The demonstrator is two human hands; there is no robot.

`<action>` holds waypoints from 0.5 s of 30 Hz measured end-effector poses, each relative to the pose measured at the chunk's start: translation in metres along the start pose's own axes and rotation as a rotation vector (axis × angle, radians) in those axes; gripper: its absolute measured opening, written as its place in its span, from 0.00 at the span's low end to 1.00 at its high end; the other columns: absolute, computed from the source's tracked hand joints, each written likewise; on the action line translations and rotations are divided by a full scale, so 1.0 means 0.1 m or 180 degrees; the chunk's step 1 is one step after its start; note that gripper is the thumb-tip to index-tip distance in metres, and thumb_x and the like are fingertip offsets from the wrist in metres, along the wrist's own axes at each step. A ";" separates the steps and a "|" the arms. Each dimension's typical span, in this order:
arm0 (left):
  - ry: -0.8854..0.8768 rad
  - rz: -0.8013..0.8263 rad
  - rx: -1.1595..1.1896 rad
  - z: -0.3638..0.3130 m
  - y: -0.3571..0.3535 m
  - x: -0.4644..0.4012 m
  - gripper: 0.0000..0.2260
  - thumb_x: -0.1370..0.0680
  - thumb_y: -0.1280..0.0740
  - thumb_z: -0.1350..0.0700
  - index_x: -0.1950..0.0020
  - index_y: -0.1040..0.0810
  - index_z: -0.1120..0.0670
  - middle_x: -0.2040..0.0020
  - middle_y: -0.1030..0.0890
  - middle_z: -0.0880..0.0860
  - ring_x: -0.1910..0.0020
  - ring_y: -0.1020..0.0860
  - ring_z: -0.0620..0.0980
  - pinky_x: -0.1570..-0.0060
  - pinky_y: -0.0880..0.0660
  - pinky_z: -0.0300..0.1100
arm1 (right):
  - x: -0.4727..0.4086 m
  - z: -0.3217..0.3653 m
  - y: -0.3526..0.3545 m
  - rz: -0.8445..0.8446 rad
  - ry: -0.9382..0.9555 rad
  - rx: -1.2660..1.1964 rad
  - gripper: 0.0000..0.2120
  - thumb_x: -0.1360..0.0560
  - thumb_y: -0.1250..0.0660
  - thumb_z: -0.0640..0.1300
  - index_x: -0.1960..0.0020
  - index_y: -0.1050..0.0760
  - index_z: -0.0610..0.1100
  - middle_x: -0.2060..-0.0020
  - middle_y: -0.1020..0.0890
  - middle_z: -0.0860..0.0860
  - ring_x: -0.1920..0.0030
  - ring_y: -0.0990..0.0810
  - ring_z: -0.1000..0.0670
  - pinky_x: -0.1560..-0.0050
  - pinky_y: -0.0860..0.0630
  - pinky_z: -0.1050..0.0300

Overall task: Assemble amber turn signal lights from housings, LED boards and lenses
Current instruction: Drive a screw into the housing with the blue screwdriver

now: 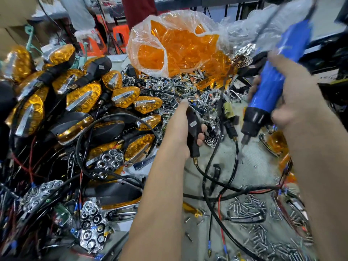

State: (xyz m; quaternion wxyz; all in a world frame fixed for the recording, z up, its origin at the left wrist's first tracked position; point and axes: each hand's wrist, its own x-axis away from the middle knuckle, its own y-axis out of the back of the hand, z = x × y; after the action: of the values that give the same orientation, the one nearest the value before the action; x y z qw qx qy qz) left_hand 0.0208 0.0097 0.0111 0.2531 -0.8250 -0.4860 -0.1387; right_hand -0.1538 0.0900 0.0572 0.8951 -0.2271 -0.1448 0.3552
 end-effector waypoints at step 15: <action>-0.0194 0.0856 0.0814 -0.07 0.13 0.01 0.11 0.16 0.44 0.59 0.40 0.26 0.62 0.51 0.23 0.60 0.51 0.22 0.58 0.48 0.17 0.57 | -0.04 -0.40 0.09 -0.0864 0.0994 0.4519 0.23 0.25 0.25 0.48 0.33 0.25 0.42 0.40 0.22 0.41 0.39 0.24 0.39 0.38 0.27 0.48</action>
State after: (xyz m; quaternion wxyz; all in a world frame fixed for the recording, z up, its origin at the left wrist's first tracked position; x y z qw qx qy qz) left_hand 0.0330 0.0010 0.0136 0.3573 -0.8474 -0.3924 -0.0156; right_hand -0.1449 0.0807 0.0183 0.8729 0.3786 0.2221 0.2131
